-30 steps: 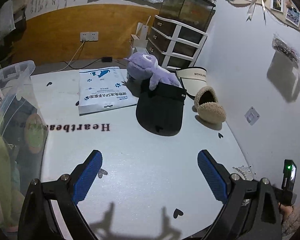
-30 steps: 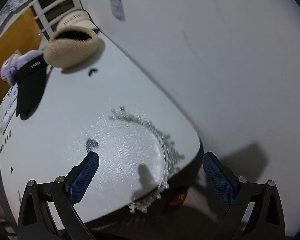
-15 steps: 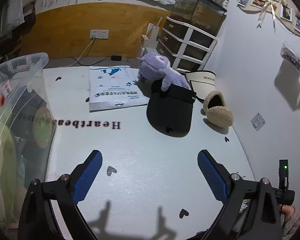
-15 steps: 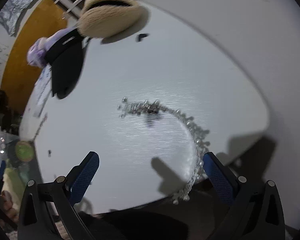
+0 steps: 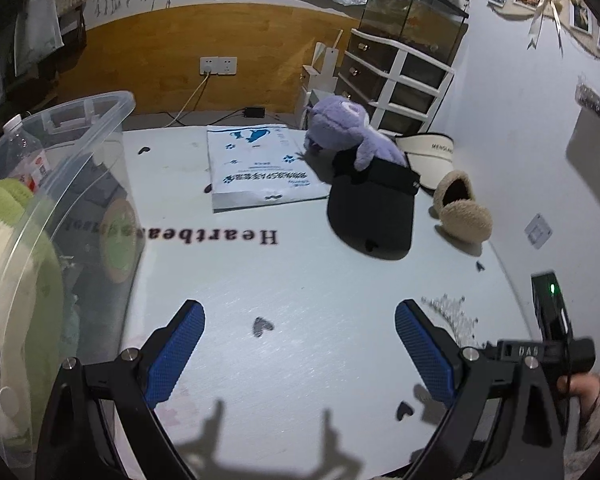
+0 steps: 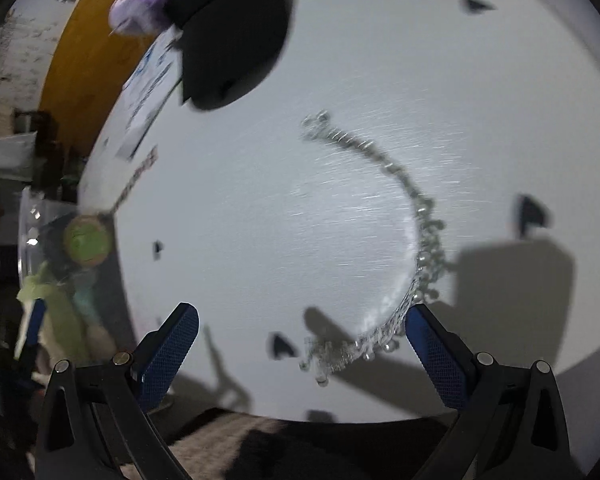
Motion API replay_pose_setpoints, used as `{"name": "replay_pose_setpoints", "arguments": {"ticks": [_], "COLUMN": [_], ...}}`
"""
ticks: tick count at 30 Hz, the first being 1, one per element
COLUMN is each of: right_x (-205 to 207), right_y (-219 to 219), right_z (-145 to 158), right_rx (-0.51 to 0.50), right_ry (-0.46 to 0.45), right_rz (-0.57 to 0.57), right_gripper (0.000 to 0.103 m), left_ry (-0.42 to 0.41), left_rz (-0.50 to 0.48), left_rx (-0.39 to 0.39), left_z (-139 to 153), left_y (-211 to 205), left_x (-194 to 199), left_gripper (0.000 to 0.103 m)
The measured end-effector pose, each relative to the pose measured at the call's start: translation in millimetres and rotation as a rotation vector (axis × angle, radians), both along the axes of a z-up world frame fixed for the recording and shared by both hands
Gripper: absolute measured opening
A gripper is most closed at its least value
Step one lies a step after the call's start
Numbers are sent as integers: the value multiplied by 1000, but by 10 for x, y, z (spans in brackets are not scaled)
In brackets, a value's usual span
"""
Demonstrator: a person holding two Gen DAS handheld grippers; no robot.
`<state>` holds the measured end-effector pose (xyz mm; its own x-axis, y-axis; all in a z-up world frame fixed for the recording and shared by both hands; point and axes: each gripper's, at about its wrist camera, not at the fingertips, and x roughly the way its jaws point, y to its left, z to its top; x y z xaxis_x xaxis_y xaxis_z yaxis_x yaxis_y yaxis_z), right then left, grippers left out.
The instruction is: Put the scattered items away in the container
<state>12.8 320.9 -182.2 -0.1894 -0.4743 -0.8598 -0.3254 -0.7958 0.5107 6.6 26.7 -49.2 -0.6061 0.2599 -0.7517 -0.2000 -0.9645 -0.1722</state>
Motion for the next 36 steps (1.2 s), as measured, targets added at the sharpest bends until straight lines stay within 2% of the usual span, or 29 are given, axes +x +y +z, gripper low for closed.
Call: {"name": "replay_pose_setpoints", "arguments": {"ticks": [8, 11, 13, 15, 17, 19, 23, 26, 30, 36], "right_x": [-371, -437, -452, -501, -612, -755, -1100, -1314, -1381, -1176], "right_y": [-532, -581, -528, -376, -125, 94, 405, 404, 221, 54], "right_z": [65, 150, 314, 498, 629, 657, 479, 220, -109, -229], "right_rx": [-56, -150, -255, -279, -262, -204, -105, -41, -16, -46], "right_ry": [53, 50, 71, 109, 147, 169, 152, 102, 22, 1], "right_rz": [187, 221, 226, 211, 162, 99, 12, 28, 84, 149], "right_gripper": [103, 103, 103, 103, 103, 103, 103, 103, 103, 103], "left_ry": [-33, -44, -48, -58, -74, -93, -130, -160, -197, -270], "left_rz": [43, 38, 26, 10, -12, -37, -90, -132, -181, -254], "left_rx": [0, -9, -24, -42, -62, -74, -100, -116, -135, -129], "left_z": [-157, -228, -293, -360, -459, -563, -754, -904, -1077, -1273], "left_y": [-123, -123, -99, -56, 10, 86, 274, 422, 607, 820], "left_x": [39, 37, 38, 35, 26, 29, 24, 26, 19, -3], "left_gripper": [97, 97, 97, 97, 97, 97, 97, 97, 97, 97]}}
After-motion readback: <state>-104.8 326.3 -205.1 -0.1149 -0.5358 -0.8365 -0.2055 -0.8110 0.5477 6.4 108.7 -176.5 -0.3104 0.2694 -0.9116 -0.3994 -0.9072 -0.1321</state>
